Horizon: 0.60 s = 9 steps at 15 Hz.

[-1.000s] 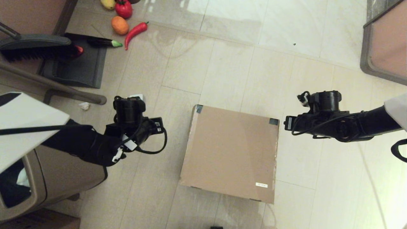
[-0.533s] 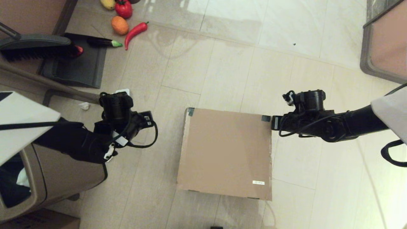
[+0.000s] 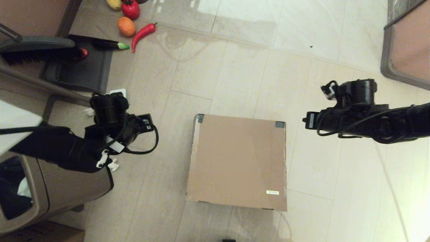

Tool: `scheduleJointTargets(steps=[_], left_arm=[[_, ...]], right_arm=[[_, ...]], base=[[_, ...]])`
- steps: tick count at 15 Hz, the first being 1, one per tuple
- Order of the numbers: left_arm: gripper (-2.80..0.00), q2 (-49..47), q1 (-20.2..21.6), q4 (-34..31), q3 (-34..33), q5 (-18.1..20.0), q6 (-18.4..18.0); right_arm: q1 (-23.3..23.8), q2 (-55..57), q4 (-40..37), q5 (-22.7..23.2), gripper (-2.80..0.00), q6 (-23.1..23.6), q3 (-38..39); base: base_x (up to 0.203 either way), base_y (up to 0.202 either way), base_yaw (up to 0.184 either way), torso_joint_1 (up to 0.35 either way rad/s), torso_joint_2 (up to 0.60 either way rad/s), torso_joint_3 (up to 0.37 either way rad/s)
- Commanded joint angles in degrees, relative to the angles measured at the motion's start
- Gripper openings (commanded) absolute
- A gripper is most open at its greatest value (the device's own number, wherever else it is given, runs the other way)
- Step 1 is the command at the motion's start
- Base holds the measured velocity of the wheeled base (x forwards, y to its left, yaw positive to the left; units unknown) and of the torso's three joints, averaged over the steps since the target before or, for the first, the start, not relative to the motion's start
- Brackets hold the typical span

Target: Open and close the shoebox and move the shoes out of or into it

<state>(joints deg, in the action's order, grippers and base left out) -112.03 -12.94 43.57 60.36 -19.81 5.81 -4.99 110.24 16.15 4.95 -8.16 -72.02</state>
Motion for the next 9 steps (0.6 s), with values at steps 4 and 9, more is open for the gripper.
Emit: scheduleJointTargets(steps=[4, 9], left_arm=[[-2.80, 19.7, 5.0, 0.4, -17.0, -0.3, -6.4], [-2.80, 36.5, 6.3, 0.6, -53.0, 2.3, -7.6]], right_arm=[[1.1, -27.7, -2.2, 0.1, -2.80, 6.1, 24.9], [1.3, -42.2, 0.2, -0.3, -2.80, 13.2, 55.8]], base=[[0.000, 0.000, 0.000, 0.000, 0.00, 0.000], [0.000, 0.000, 0.000, 0.000, 0.00, 0.000]])
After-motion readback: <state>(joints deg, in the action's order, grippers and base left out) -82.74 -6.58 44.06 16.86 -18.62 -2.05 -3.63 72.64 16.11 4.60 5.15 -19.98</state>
